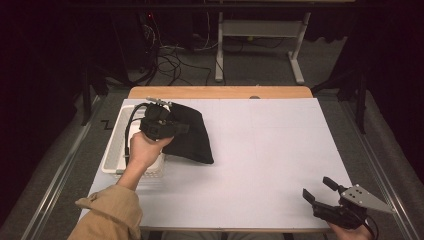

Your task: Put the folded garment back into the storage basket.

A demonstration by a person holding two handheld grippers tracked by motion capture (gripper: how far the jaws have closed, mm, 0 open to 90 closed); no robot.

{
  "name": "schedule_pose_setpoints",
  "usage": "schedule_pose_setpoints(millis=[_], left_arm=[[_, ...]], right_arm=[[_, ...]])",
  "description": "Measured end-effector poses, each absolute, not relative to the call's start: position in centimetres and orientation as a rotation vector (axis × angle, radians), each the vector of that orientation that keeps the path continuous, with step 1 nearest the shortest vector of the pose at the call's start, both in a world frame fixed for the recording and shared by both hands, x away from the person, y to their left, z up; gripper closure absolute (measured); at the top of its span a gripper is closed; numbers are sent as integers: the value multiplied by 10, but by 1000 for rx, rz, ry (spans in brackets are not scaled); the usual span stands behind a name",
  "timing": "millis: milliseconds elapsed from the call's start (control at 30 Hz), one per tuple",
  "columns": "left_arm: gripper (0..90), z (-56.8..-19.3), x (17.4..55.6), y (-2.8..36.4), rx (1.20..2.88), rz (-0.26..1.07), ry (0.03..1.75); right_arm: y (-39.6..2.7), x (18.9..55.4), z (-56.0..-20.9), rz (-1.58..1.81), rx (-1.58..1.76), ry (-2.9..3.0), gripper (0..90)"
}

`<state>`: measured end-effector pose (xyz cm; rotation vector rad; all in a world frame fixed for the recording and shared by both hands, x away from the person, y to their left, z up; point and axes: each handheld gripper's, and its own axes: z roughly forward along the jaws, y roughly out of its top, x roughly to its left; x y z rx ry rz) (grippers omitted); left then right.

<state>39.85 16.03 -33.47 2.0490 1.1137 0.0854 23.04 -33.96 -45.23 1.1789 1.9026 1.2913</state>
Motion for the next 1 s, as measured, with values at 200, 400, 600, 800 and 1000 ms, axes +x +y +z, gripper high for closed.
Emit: schedule_pose_setpoints(millis=[200,400,600,800,1000], left_arm=[[719,-330,398,168,2044,95,1120],[719,-328,396,176,2049,111,1127],[719,-324,394,188,2026,116,1139],[718,-321,393,199,2019,121,1152],[718,-319,391,212,2003,134,1172]], right_arm=[[-340,230,-452,1288,1178,1905,184],[-340,230,-452,1289,1177,1903,183],[-340,231,-453,1288,1180,1905,184],[-339,231,-452,1287,1179,1905,184],[-339,231,-452,1287,1178,1904,184]])
